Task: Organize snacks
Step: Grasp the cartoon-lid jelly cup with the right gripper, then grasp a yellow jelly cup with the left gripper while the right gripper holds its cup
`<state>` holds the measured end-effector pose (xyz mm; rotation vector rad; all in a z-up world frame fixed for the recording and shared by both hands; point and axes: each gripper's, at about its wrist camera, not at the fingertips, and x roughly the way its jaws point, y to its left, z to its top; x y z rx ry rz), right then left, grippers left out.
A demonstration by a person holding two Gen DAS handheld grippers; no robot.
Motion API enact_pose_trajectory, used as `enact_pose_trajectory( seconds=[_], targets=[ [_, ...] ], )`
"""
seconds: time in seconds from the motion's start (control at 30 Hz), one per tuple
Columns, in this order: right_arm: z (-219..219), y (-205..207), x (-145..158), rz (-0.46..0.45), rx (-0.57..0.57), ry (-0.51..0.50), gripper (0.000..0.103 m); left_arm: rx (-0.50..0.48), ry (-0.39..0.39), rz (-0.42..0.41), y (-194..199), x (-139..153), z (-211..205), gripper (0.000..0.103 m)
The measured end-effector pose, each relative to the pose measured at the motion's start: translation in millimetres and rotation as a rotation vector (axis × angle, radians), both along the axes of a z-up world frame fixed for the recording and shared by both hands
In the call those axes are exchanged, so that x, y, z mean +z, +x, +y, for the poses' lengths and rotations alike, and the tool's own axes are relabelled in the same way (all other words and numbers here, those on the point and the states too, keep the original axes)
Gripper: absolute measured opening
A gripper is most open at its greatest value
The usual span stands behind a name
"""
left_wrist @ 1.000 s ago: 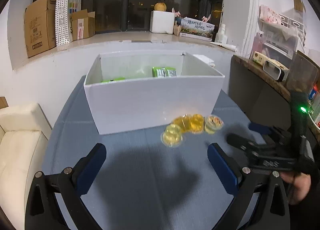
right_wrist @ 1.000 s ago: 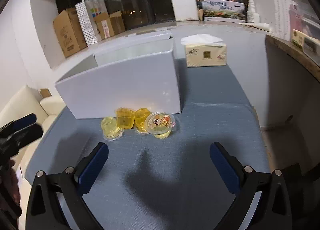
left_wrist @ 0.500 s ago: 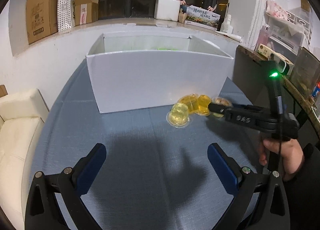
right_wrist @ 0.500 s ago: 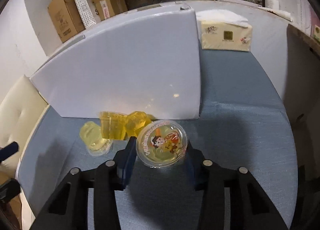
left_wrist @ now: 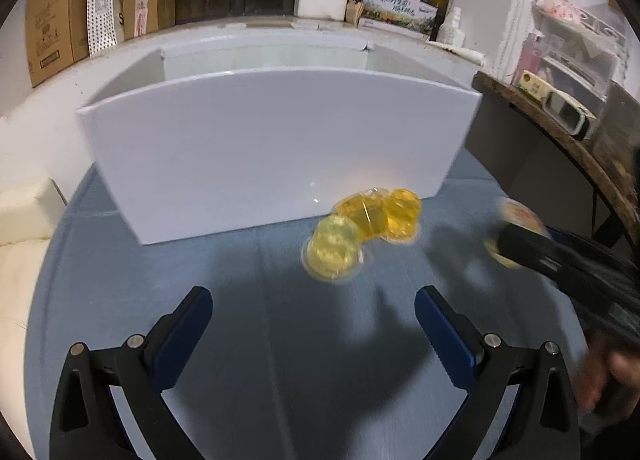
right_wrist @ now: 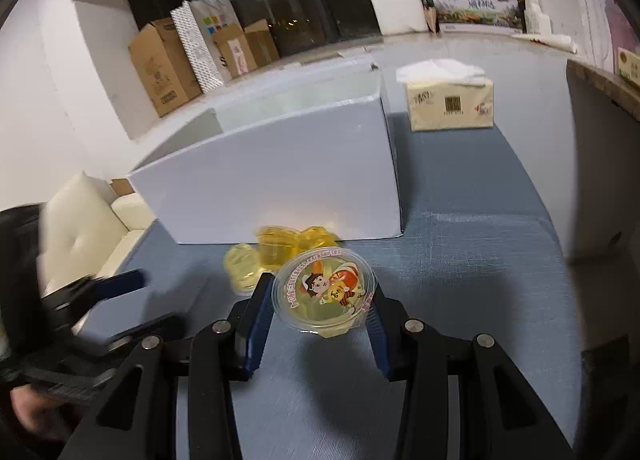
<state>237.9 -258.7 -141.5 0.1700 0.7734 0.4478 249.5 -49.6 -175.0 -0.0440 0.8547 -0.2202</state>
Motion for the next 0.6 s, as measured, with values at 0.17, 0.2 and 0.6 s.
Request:
enact_pose_trajectory(
  seconds=[0.17, 0.2, 0.6],
  targets=[
    [-9.6, -18.5, 12.9, -0.028, 0.0, 0.025, 0.047, -0.007, -0.003, -0.004, 29.4, -5.7, -14.0, 0.103],
    [-11.3, -21.4, 14.1, -0.032, -0.003, 0.024, 0.047, -0.008, -0.003, 0.005, 34.3, -7.8, -15.1, 0.102],
    [-25.8, -25.1, 12.3, -0.018, -0.013, 0.063, 0.047, -0.041, 0.006, 0.013, 34.6, -13.8, -19.7, 0.039]
  ],
)
